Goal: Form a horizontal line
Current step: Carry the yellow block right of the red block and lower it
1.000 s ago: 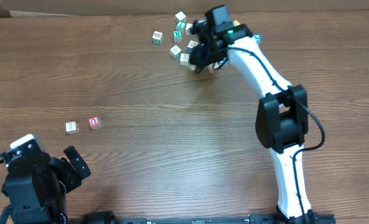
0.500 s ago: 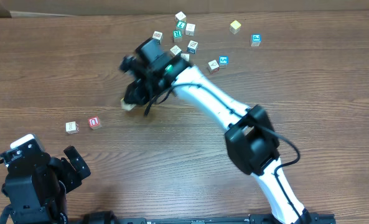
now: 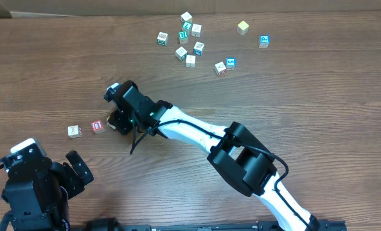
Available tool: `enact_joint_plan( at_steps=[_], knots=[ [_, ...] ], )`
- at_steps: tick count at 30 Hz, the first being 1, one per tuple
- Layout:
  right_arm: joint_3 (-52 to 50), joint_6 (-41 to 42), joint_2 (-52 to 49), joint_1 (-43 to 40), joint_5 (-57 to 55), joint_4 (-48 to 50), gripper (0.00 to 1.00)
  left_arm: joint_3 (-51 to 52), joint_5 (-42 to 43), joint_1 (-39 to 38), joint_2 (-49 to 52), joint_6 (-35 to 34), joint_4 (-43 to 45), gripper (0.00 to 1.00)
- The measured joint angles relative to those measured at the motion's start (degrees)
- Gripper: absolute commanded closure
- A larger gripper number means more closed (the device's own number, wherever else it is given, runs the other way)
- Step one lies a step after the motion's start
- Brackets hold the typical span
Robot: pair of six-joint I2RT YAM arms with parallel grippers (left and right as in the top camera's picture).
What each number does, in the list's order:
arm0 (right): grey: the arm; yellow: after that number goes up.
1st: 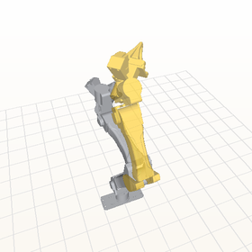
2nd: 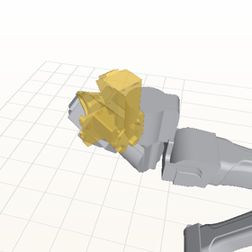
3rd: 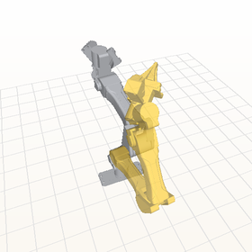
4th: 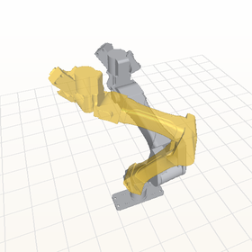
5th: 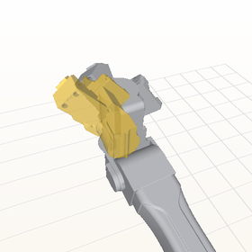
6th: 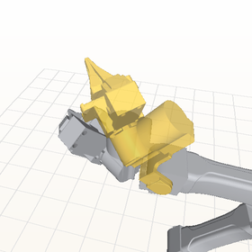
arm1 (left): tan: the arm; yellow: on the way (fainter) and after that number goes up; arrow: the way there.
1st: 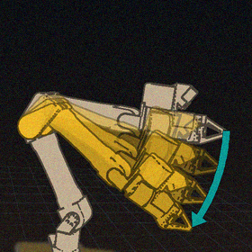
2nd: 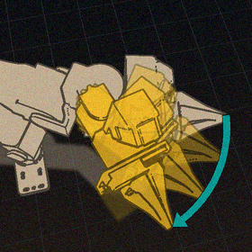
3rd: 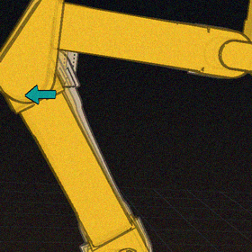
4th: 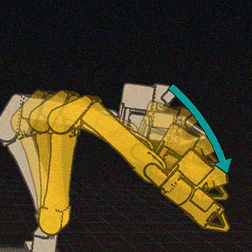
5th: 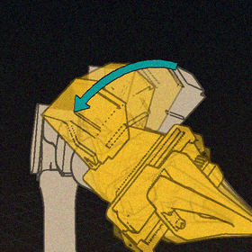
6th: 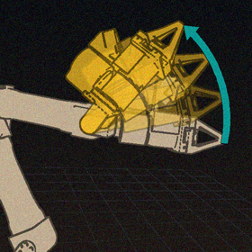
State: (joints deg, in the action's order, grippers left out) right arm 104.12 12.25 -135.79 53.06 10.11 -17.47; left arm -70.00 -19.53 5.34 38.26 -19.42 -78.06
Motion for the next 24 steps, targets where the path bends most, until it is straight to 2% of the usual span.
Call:
enact_joint_plan(
  at_steps=[6,13,24],
  knots=[
    [-0.02,9.97,-0.02,0.28,-5.68,3.32,0.79,0.0,0.0,0.0,0.0,0.0,0.0,0.01],
    [-0.02,22.8,-0.04,0.61,-6.82,4.15,0.79,0.0,0.0,0.0,0.0,0.0,0.0,0.0],
    [-0.04,26.56,-0.17,3.78,-12.39,1.25,0.77,0.0,0.0,0.0,0.0,0.0,0.0,0.0]
  ],
)
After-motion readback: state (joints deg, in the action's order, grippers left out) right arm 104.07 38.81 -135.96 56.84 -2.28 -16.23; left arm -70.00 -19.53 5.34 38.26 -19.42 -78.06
